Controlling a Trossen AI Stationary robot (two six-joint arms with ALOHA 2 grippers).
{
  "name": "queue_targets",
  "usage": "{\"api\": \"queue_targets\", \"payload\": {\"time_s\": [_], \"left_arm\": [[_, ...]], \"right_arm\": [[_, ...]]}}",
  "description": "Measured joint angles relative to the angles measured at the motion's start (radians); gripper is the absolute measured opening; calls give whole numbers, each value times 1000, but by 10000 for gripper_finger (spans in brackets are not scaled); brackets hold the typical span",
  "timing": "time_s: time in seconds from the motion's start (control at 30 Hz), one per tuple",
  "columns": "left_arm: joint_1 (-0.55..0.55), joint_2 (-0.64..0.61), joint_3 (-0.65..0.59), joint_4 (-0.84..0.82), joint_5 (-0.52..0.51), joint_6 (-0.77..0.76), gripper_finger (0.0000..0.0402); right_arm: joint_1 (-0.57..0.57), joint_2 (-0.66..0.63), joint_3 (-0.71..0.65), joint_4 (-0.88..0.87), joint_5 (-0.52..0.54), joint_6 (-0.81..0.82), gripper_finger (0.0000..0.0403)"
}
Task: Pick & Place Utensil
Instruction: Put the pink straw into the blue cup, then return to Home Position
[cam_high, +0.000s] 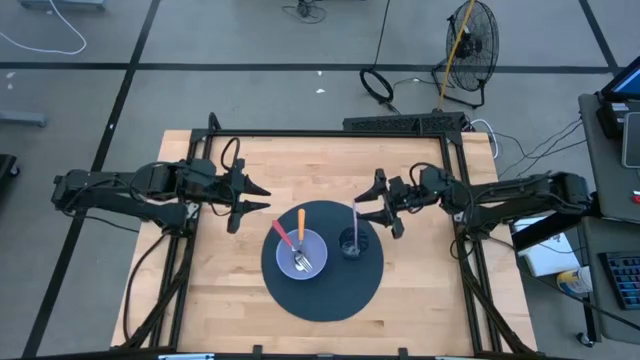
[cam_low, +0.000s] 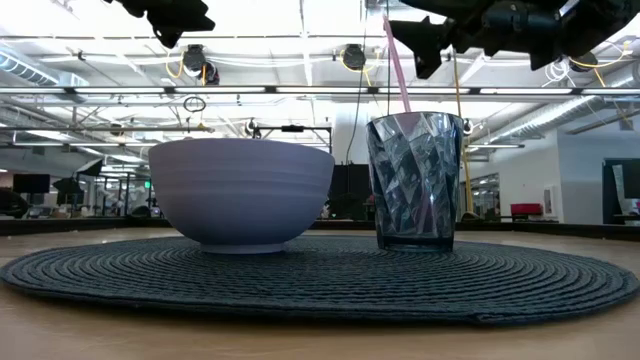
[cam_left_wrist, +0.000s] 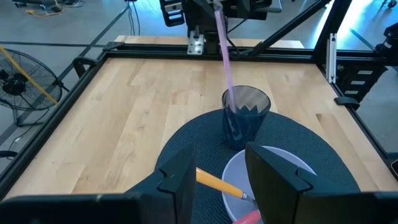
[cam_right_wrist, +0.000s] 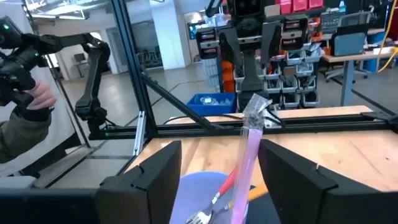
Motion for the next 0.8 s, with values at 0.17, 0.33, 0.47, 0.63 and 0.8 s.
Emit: {"api": "queue_targets", "payload": {"time_s": [0.17,0.33,0.47,0.63,0.8], "left_arm": [[0,0,0,-1,0,0,145],[0,0,0,-1,0,0,145],[0,0,0,-2,0,0,145],[0,0,0,-1,0,0,145],[0,0,0,8,0,-14,145]], "right_arm": [[-14,-17,0,-38,36,-14,219],[-20,-25,0,-114,139,-46,226],[-21,-26,0,-148,164,-57,228],[-20,-28,0,-148,164,-64,227],[-20,-49,0,-147,164,-83,231]]}}
